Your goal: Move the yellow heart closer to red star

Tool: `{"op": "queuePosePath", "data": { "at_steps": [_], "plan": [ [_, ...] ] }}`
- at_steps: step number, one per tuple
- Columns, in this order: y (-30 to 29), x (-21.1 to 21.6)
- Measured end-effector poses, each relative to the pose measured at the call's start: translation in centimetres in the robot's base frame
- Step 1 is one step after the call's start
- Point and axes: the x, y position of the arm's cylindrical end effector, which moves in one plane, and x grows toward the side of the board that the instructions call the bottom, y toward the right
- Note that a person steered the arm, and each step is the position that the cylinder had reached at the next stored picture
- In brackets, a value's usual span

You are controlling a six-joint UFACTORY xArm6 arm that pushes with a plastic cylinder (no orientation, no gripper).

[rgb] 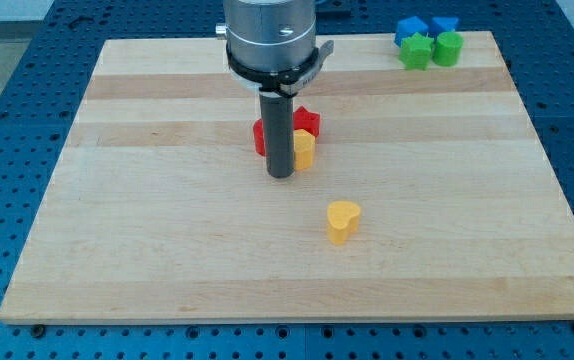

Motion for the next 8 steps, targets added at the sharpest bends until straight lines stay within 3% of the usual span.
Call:
{"op": "queuePosePath", "data": {
  "at_steps": [1,3,4,6,8],
  "plan": [
    [-0.5,0.5],
    [-2.5,6.3],
    [-3.0,6.7],
    [0.6,11.5],
    [8.7,11.7]
  ]
}}
